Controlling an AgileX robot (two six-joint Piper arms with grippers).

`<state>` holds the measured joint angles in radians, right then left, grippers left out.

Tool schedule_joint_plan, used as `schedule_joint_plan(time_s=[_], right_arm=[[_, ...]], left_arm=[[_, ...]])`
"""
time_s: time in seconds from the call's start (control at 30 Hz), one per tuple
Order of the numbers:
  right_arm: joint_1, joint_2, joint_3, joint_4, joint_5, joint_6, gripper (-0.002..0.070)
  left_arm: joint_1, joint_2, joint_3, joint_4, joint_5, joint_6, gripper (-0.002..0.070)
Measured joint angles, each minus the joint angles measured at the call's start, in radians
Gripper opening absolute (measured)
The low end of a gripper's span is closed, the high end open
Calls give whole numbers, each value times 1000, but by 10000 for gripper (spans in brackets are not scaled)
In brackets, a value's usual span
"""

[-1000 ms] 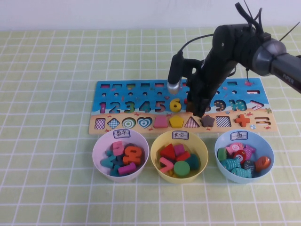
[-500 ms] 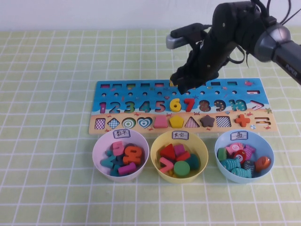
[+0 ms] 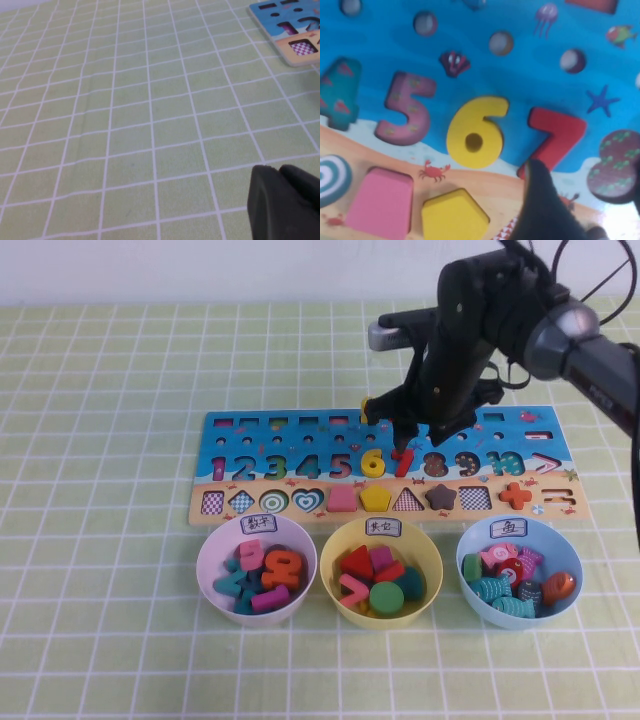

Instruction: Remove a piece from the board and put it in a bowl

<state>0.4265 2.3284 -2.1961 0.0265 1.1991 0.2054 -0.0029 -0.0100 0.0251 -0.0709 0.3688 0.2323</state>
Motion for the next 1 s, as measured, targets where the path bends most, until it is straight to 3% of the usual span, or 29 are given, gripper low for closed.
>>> schedule_joint_plan(time_s=[0.2, 1.0], right_arm=[[39, 23, 0, -76, 9, 22, 351], [41, 70, 0, -68, -25, 152, 335]], left_arm=[[0, 0, 0, 0, 0, 0, -5], [0, 0, 0, 0, 0, 0, -4]])
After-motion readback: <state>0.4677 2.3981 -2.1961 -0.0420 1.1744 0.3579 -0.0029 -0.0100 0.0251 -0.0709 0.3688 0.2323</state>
